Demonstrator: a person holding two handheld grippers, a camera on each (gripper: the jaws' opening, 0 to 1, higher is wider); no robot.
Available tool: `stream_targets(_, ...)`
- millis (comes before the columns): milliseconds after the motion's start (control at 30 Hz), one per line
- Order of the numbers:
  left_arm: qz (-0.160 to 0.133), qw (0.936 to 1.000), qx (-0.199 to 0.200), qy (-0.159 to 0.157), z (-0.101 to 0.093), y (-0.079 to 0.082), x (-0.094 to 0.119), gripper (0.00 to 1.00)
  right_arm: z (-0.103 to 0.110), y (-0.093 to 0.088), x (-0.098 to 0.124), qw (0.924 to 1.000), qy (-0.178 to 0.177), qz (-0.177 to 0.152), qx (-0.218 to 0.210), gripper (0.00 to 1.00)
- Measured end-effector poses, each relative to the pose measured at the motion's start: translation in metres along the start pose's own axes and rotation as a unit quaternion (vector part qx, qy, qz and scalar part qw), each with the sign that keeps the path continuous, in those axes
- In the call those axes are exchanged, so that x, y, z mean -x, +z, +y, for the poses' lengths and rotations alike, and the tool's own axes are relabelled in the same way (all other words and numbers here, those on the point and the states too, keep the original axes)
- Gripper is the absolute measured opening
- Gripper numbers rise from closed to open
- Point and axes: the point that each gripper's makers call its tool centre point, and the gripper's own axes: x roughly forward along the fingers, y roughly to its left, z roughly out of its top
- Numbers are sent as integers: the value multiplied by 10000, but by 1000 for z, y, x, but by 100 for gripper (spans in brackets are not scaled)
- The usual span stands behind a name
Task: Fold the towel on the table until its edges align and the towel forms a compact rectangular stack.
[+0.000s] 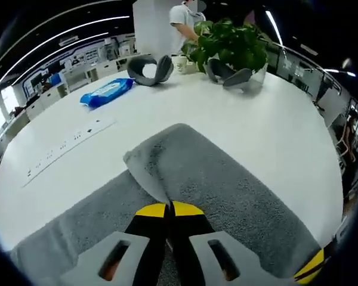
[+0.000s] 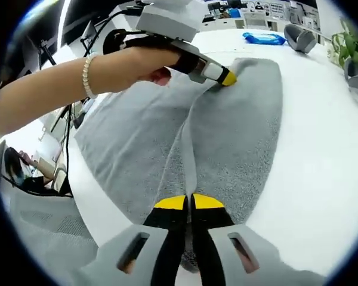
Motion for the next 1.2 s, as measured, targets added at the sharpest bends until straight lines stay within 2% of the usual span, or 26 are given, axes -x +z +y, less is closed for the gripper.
stream_targets(300,-63,10000,-42,-38,-8,6,-4,1,-9,-4,6,9998,-129,133,1,0)
stream_targets(833,-144,9997,174,-104,-27,20,-18,1,-33,-12,21,9995,-169,239,-98,0)
stream_targets(1200,-154,9994,249,-186,-47,29,-25,1,-50,-18,33,9990,-272,287,-188,0)
